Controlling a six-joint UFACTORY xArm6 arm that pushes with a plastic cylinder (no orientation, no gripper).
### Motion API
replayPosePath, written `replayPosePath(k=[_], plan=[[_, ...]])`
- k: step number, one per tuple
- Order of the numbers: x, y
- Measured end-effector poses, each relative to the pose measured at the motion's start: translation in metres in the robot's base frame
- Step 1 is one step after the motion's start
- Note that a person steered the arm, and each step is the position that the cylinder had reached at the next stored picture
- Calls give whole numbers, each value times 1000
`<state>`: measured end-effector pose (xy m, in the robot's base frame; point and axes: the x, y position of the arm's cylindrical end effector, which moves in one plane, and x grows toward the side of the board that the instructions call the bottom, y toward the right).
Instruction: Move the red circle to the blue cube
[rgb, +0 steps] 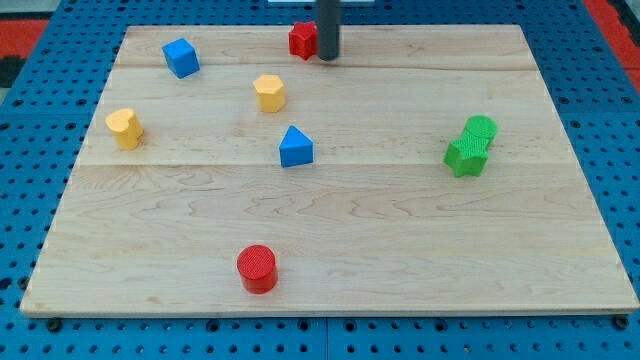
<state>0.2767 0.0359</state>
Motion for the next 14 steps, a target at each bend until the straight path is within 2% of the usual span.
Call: replayPosePath(k=[1, 2, 3, 4, 5, 6, 11, 14], plan=[[81, 60], [195, 69], [295, 56], [331, -35], [316, -133], [287, -163], [82, -172], [63, -227]])
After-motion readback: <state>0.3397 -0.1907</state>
